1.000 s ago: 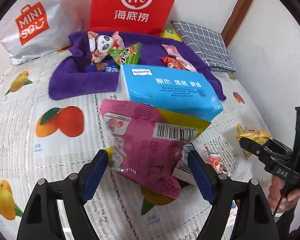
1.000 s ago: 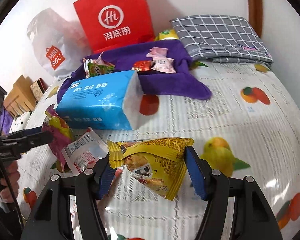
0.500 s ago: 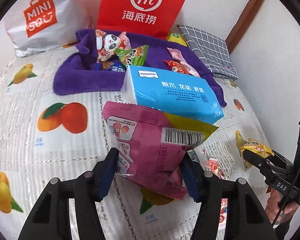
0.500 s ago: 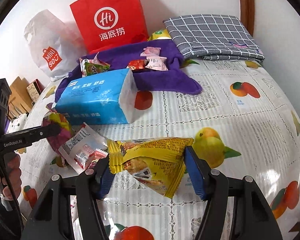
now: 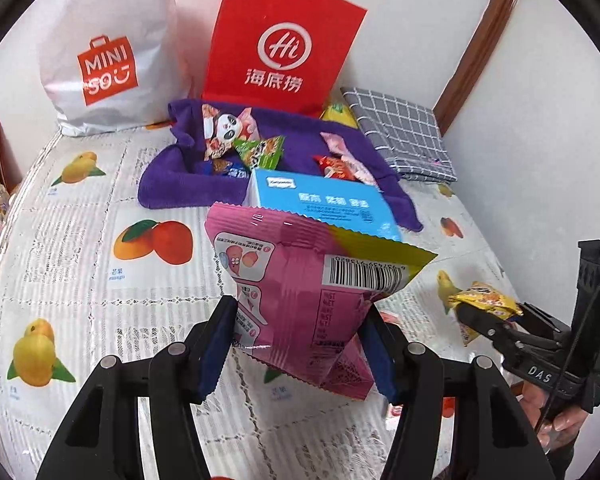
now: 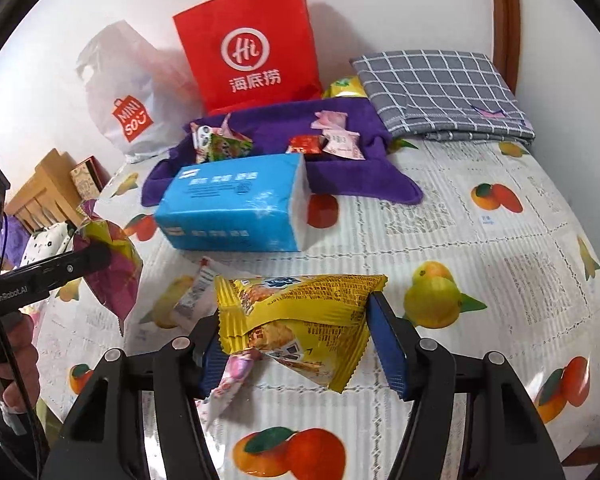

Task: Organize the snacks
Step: 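Carry pink bag in left tool while right tool carries yellow chip bag to towel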

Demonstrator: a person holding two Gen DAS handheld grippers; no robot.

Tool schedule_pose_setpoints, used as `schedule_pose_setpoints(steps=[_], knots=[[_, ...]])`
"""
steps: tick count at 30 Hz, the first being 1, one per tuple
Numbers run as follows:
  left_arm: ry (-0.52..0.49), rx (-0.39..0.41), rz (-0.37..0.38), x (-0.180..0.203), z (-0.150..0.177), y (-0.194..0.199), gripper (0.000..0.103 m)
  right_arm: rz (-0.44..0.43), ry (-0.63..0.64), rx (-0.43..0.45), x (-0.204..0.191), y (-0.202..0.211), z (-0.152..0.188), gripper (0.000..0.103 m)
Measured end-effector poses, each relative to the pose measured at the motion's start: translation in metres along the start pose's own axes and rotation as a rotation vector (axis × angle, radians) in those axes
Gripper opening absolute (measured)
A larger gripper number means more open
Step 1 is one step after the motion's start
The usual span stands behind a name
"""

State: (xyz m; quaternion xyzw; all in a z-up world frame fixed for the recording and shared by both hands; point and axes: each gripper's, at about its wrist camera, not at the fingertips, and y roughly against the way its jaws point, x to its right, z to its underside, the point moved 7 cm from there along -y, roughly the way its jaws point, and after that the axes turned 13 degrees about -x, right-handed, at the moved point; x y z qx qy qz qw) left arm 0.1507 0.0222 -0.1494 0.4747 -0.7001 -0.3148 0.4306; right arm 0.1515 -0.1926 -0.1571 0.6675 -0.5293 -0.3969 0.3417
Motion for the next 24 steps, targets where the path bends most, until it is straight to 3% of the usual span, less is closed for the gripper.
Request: schedule_pose_setpoints(steps=[14, 24], knots=[[-0.017, 0.040, 0.015, 0.022, -0.005, 0.031, 0.058, -0.031, 0.019, 0.045, -0.019, 0.029, -0.009, 0.062], [-0.025, 0.066, -0.005, 0.028, -0.029, 0.039, 0.058, -0.013, 0.042, 0.075, -0.024, 0.034, -0.037, 0.062]])
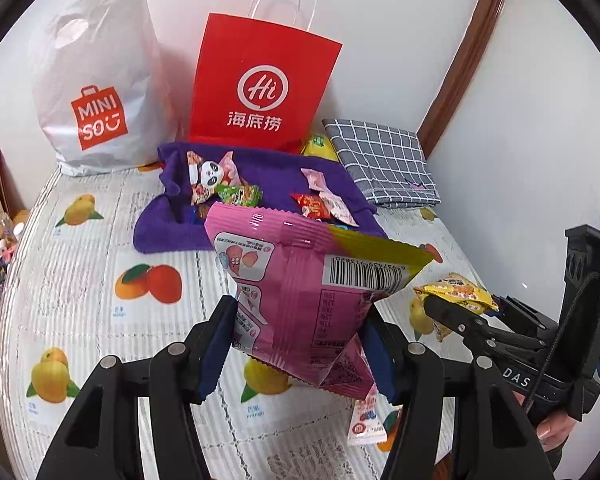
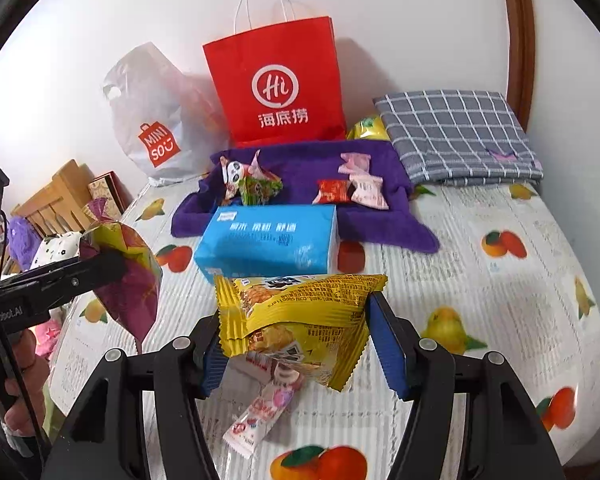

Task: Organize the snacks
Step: 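Carry pink bag in left tool while right tool carries yellow chip bag to towel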

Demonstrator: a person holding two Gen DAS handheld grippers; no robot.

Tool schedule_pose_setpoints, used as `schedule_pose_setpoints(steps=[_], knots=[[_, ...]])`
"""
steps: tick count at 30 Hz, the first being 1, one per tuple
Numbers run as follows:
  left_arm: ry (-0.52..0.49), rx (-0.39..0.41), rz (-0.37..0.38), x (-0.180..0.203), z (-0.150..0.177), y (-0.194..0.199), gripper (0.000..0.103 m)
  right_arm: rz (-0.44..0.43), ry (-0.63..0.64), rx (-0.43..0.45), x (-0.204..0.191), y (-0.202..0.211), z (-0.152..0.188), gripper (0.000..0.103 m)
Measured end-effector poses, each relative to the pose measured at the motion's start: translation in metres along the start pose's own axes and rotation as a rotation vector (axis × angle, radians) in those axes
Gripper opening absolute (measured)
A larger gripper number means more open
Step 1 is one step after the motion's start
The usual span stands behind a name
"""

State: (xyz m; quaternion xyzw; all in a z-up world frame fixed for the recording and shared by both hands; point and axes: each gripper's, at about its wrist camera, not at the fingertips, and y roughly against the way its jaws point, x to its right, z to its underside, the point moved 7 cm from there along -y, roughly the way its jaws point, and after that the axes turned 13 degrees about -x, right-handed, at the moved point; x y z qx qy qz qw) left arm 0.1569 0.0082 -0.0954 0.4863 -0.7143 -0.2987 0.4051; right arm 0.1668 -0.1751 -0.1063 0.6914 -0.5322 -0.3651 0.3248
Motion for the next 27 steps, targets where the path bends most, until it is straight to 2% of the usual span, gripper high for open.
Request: schedule_pose_setpoints(steps=[13, 27], knots=[[-0.005, 0.032, -0.041, 0.004, -0.041, -0.009, 0.058, -0.042, 0.045, 0.033, -0.009, -0.016, -0.050, 0.060], [-0.022, 0.052, -0.090, -0.001, -0.098, -0.018, 0.058, -0.044, 0.094, 0.057, -0.006, -0.031, -0.115, 0.059]])
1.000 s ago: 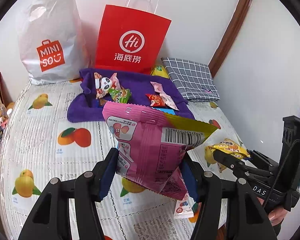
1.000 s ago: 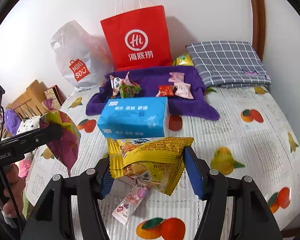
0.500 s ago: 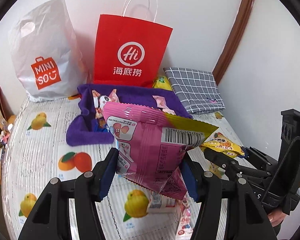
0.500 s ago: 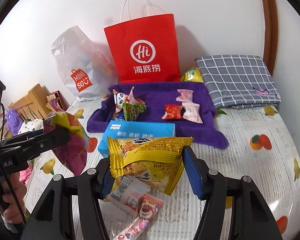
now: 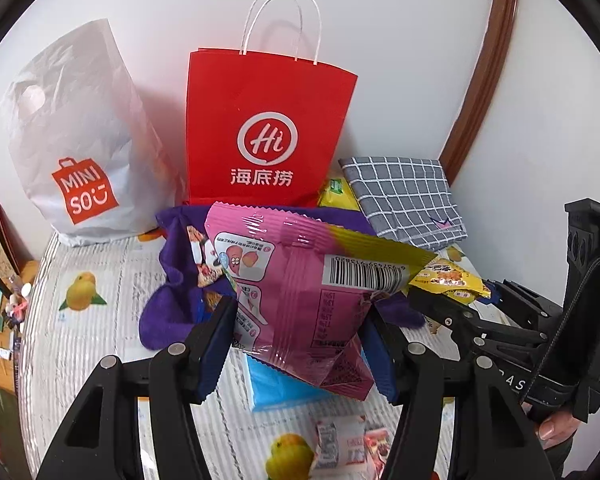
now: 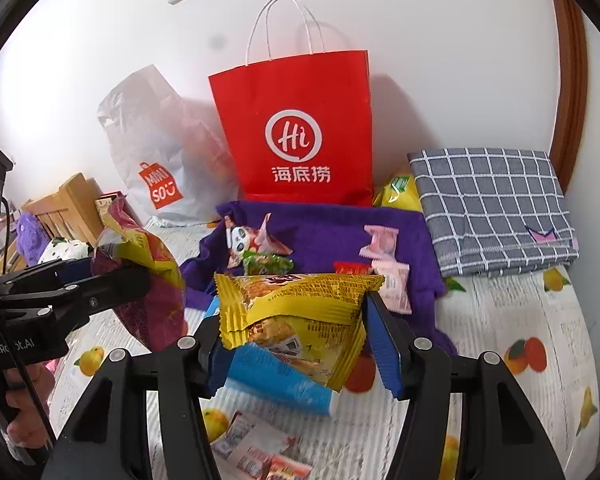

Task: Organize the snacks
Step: 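Carry pink bag in left tool while right tool carries yellow chip bag to towel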

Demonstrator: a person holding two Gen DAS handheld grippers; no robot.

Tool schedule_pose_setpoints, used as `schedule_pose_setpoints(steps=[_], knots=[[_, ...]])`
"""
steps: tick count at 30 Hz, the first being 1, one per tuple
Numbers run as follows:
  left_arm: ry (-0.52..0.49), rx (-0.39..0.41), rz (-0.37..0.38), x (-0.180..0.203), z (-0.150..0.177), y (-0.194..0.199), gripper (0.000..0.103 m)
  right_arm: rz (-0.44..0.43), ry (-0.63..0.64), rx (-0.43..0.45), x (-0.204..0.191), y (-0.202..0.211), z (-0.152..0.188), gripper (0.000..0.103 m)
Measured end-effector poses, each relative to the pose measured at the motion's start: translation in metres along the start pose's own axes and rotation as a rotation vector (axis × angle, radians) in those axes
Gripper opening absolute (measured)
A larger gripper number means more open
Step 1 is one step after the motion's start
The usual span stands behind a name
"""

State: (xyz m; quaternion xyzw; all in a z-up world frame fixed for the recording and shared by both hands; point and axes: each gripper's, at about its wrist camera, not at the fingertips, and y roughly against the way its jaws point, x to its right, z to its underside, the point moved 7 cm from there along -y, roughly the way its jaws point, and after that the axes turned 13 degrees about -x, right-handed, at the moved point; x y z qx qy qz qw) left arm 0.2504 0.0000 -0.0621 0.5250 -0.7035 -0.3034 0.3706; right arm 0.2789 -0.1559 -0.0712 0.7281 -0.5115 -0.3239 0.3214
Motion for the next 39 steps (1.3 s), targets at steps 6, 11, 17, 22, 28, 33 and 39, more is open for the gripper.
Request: schedule_pose_setpoints(steps=[6, 11, 17, 22, 28, 33, 39], knots=[[-0.001, 0.000, -0.016, -0.010, -0.020, -0.012, 0.058, 0.004, 0.024, 0.001, 0.003, -0.013, -0.025, 0.059], [0.016, -0.007, -0.017, -0.019, -0.037, -0.024, 0.058, 0.017, 0.040, 0.000, 0.005, -0.025, -0.044, 0.058], [0.022, -0.024, -0.038, -0.028, -0.056, -0.037, 0.058, 0.023, 0.032, 0.011, 0.012, -0.035, -0.069, 0.058], [0.027, -0.040, -0.038, -0.037, -0.072, -0.051, 0.058, 0.020, 0.025, 0.017, 0.016, -0.047, -0.089, 0.058], [0.046, -0.063, -0.040, -0.050, -0.081, -0.068, 0.058, -0.002, 0.005, 0.005, 0.025, -0.069, -0.096, 0.058], [0.053, -0.092, -0.034, -0.055, -0.084, -0.087, 0.058, 0.008, 0.008, -0.036, 0.036, -0.090, -0.094, 0.057], [0.051, -0.115, -0.023, -0.055, -0.082, -0.102, 0.058, 0.018, 0.009, -0.079, 0.051, -0.103, -0.092, 0.057]])
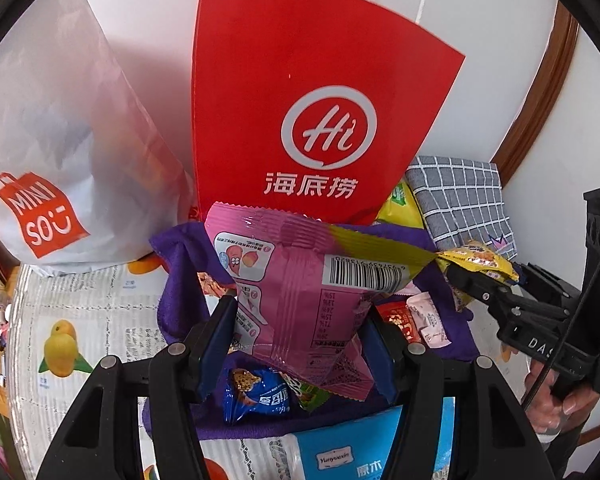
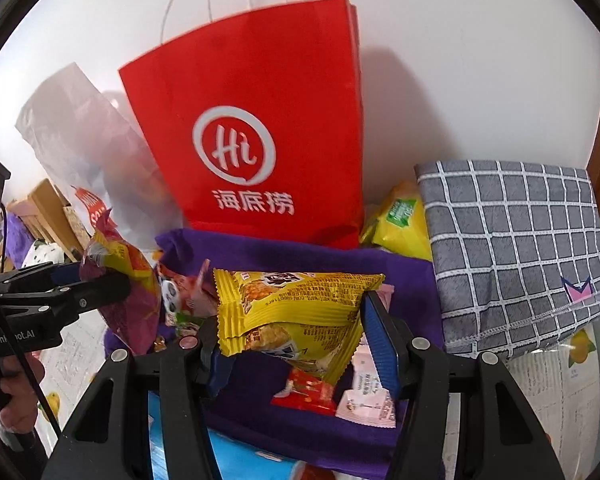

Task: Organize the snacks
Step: 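Carry pink bag in left tool while right tool carries yellow chip bag to towel, then open both tools to release the pink snack bag and yellow chip bag on the towel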

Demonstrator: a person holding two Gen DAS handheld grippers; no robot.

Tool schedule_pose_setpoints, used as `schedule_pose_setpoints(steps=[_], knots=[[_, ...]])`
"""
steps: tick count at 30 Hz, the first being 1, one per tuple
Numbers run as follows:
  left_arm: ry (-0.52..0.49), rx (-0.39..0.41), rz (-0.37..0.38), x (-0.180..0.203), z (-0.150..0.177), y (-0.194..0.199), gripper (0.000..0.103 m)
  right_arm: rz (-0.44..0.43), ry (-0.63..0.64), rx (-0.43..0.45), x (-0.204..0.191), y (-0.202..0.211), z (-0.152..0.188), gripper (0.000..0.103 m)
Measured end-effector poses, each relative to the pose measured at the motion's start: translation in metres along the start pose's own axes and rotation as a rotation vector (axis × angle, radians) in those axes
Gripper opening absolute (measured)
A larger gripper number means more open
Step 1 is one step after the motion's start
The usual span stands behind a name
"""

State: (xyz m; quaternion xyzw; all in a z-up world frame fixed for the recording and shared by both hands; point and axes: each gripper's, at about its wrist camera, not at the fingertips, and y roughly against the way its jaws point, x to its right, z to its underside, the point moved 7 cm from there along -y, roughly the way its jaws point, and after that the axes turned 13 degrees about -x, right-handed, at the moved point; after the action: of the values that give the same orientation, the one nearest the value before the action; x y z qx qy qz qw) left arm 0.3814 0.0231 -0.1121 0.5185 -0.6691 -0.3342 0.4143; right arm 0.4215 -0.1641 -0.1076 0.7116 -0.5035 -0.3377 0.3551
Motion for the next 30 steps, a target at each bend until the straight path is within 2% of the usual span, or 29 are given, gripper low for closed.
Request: schedule_pose_setpoints(steps=[9, 30], knots=[[0.007, -0.030, 0.012, 0.000, 0.000, -0.019, 0.058, -0.014, -0.036, -0.072, 0.016, -0.021, 0.002, 0.057], [0.024, -0.086, 0.042, -0.002, 0.002, -0.045, 0.058, -0.002, -0.013, -0.204, 0.009, -0.073, 0.014, 0.057]])
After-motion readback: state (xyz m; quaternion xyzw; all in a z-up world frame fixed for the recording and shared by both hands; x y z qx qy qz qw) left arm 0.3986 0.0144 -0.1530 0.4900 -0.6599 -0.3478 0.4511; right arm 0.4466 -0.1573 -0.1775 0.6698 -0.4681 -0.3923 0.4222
